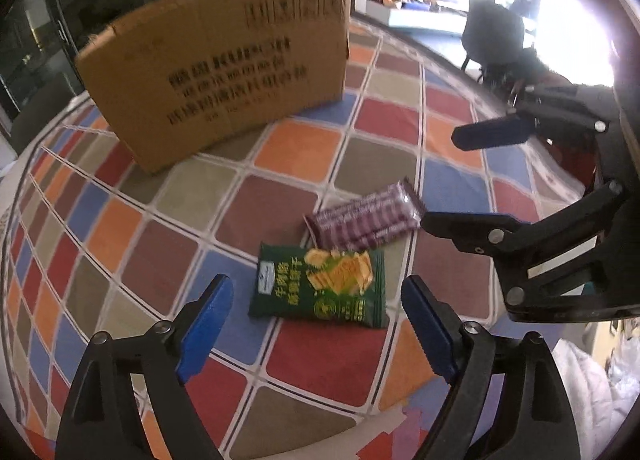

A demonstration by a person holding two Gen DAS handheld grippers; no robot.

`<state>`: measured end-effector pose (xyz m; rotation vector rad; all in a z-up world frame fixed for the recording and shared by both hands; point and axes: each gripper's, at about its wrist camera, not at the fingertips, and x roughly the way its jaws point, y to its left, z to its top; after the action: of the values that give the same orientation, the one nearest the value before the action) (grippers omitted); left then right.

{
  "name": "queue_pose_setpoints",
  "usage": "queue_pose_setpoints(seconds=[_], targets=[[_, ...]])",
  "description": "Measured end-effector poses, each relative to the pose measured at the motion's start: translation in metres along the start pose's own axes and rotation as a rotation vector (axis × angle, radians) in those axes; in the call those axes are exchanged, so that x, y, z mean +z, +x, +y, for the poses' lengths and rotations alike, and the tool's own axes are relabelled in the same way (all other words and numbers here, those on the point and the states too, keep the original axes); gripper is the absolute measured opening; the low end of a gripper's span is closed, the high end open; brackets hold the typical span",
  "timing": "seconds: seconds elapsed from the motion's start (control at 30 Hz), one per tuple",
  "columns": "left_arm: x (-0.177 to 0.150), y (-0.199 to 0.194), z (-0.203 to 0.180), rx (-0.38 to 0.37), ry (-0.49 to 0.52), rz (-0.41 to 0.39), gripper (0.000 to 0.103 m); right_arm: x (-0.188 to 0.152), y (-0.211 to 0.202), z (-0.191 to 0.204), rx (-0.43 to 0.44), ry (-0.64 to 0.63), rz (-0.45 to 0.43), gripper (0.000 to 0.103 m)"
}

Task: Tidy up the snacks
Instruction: 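Move both tools back toward the purple bar and green cracker bag, then grasp the purple striped bar with the right tool while the left tool grasps the green cracker bag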

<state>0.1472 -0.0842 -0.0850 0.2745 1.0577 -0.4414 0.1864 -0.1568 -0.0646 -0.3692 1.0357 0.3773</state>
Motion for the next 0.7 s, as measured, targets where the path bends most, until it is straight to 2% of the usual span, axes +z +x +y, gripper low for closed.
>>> queue_pose_setpoints(seconds=[0.17, 0.3, 0.5, 0.7], targets=[[-0.001, 0.021, 0.003, -0.014, 0.001, 0.076, 0.087, -0.002, 0.019, 0.004, 0.047, -0.082, 0.059, 0.063], [-0.001, 0.032, 0.001, -0.019, 0.002, 0.105, 0.087, -0.002, 0.03, 0.004, 0.09, -0.125, 0.077, 0.063], [0.003, 0.045, 0.002, 0.001, 0.004, 0.123, 0.087, 0.0, 0.043, 0.007, 0.101, -0.195, 0.099, 0.063], [0.003, 0.048, 0.01, -0.031, -0.036, 0.122, 0.087, 0.009, 0.055, 0.007, 0.154, -0.227, 0.097, 0.063]])
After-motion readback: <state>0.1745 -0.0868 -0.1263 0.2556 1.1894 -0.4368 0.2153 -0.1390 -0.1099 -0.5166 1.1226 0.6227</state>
